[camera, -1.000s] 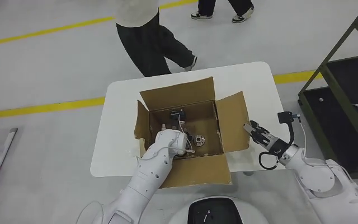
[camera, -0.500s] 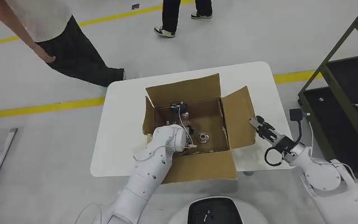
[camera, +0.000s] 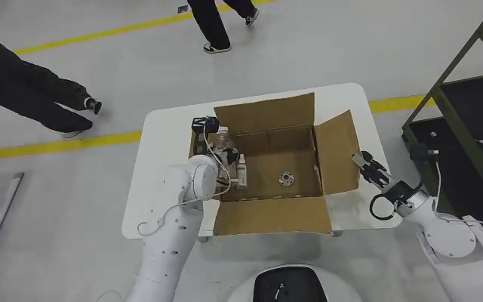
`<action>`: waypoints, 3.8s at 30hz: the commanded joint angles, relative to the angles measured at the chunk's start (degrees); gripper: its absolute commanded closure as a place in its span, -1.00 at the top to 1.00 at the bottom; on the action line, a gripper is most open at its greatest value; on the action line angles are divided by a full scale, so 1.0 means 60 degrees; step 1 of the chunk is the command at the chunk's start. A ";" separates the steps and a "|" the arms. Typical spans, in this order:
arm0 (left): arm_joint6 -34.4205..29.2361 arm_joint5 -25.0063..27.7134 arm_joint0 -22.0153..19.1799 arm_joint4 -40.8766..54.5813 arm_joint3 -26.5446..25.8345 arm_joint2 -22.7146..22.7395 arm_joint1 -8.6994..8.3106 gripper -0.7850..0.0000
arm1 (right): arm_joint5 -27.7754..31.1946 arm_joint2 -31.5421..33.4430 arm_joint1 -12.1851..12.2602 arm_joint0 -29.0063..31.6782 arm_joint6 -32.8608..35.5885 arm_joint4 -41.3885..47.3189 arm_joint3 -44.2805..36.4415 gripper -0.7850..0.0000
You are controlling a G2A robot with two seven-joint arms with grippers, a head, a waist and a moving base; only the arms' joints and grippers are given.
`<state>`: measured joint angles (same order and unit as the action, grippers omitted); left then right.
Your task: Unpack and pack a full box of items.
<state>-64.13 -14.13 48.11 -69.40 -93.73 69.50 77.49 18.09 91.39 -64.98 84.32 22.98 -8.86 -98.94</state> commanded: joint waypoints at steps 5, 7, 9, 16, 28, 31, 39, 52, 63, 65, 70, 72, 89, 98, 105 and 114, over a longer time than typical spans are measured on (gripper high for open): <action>-0.0316 0.0123 0.0452 -0.0795 -0.0730 0.1080 -0.0213 -1.00 | -0.0045 0.0075 0.0013 0.0050 0.0015 -0.0015 -0.0037 -1.00; -0.0333 0.0128 0.0542 -0.0952 -0.0845 0.1281 -0.0249 -1.00 | -0.0064 0.0071 0.0015 0.0051 0.0022 -0.0033 -0.0044 -1.00; -0.0330 0.0114 0.0620 -0.1013 -0.1029 0.1494 -0.0278 -1.00 | -0.0066 0.0060 0.0017 0.0053 0.0039 -0.0061 -0.0040 -1.00; 0.0245 -0.0035 0.0811 -0.0196 -0.1564 0.2360 -0.0319 -1.00 | -0.0090 0.0062 0.0024 0.0076 0.0040 -0.0097 -0.0038 -1.00; -0.0615 0.1412 0.1182 -0.1608 -0.1011 0.3644 -0.0680 -1.00 | -0.0078 0.0029 0.0037 0.0095 0.0070 -0.0207 -0.0030 -1.00; -0.0720 0.1578 0.1420 -0.1702 -0.0745 0.3660 -0.0710 -1.00 | -0.0084 0.0007 0.0038 0.0110 0.0087 -0.0222 -0.0034 -1.00; -0.0369 0.2174 0.1909 -0.1911 0.0273 0.2766 -0.0680 -1.00 | -0.0129 -0.0054 0.0047 0.0078 0.0124 -0.0408 -0.0094 -1.00; 0.0585 0.2205 0.1302 -0.2787 0.2951 0.1537 -0.0558 -1.00 | -0.0212 -0.0062 0.0055 0.0141 0.0053 -0.0489 -0.0173 -1.00; 0.0852 0.2082 0.0542 -0.2532 0.4439 0.1112 -0.0417 0.15 | -0.0262 0.0027 0.0071 0.0188 0.0047 -0.0495 -0.0246 -1.00; 0.0867 0.2052 0.0479 -0.2506 0.4557 0.1046 -0.0396 1.00 | -0.0270 0.0030 0.0073 0.0189 0.0048 -0.0493 -0.0256 -1.00; 0.0793 0.1993 0.0351 -0.2442 0.4618 0.0955 -0.0361 1.00 | -0.0278 0.0045 0.0079 0.0142 0.0071 -0.0489 -0.0245 -1.00; 0.0752 0.1972 0.0345 -0.2455 0.4460 0.0964 -0.0362 1.00 | -0.0274 0.0045 0.0082 0.0131 0.0076 -0.0518 -0.0242 -0.97; 0.1581 0.0950 0.1492 -0.3972 0.0409 0.0932 -0.0403 1.00 | -0.0226 0.0220 0.0109 0.0282 -0.0258 -0.1018 -0.0949 1.00; 0.1770 0.0519 0.1793 -0.4277 -0.0070 0.0958 -0.0375 1.00 | -0.0445 0.0644 0.0137 0.0698 -0.1344 -0.3409 -0.3143 -0.26; 0.1770 0.0519 0.1793 -0.4277 -0.0070 0.0958 -0.0375 1.00 | -0.0911 -0.0394 0.0115 0.0487 -0.1153 -0.5658 -0.4481 -1.00; 0.1770 0.0519 0.1793 -0.4277 -0.0070 0.0958 -0.0375 1.00 | -0.2073 -0.3227 -0.0134 -0.1319 -0.0415 -0.7677 -0.2925 -1.00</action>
<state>-53.51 -11.02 58.87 -95.06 -94.15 75.25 75.24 6.06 73.31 -65.63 77.44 20.67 -54.65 -117.75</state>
